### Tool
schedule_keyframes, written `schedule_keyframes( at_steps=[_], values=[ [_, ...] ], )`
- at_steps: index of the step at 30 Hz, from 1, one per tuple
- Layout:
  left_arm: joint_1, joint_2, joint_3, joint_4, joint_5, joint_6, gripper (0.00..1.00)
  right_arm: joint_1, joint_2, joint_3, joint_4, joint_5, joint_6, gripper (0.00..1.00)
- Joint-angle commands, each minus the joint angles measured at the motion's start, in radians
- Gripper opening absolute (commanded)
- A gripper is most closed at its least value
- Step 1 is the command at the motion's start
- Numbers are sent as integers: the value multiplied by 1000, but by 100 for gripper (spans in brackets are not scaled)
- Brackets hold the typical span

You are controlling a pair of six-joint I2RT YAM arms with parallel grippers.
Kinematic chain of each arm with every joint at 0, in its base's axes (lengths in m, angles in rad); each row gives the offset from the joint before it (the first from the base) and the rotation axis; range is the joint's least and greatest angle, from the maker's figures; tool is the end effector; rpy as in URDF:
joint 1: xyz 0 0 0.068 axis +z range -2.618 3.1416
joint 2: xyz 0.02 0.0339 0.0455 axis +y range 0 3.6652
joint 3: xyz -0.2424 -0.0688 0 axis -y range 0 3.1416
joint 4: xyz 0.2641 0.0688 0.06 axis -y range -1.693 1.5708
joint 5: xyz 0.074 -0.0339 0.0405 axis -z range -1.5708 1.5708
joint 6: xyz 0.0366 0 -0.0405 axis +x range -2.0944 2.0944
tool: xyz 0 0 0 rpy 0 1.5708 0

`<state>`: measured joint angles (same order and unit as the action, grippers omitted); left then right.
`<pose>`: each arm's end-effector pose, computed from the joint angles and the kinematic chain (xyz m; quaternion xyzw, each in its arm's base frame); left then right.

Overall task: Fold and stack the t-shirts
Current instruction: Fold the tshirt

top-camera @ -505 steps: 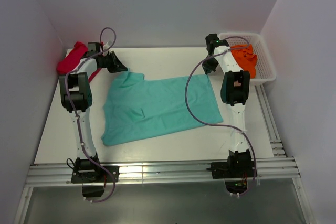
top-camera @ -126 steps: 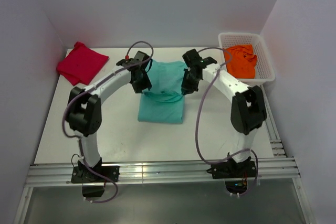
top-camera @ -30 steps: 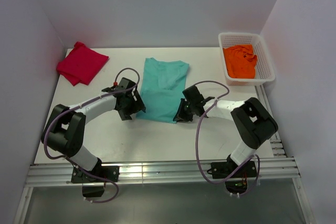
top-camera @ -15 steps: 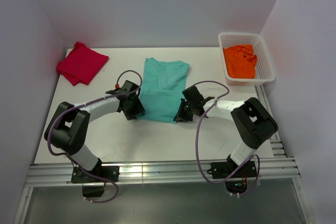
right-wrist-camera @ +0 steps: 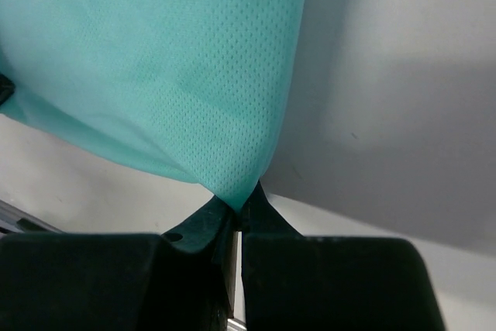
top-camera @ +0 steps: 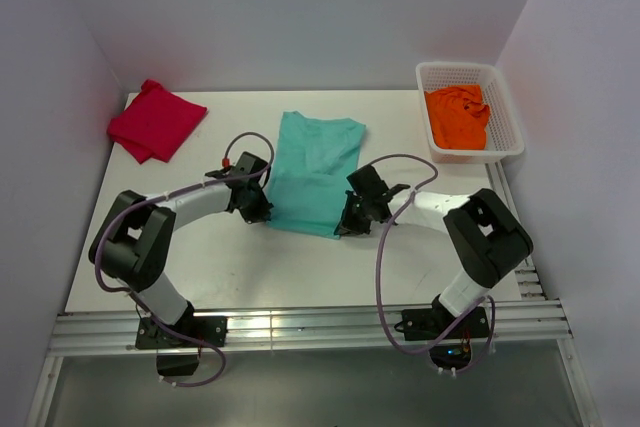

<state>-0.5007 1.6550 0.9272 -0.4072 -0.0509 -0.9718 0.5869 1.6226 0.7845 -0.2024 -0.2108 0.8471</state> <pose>0.2853 -0.1540 0.1239 -0.2331 0.9478 -0.1267 0.1768 0.2533 0.1777 0.1047 0.0972 0.9552 0.2478 0.1297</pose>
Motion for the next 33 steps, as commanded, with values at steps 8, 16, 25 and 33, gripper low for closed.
schedule_keyframes(
  at_steps=[8,16,25,33],
  values=[
    [-65,-345,-125,-153,-41,-11,0,21,-269,-65,-323,102,-22,0],
    [-99,-593,-176,-306,-41,-91,0,28,-527,-61,-497,114,23,0],
    [-99,-560,27,-383,-78,-88,0,27,-494,107,-623,143,-32,0],
    [-79,-378,220,-352,-89,-21,0,-25,-313,300,-638,136,-112,0]
  ],
)
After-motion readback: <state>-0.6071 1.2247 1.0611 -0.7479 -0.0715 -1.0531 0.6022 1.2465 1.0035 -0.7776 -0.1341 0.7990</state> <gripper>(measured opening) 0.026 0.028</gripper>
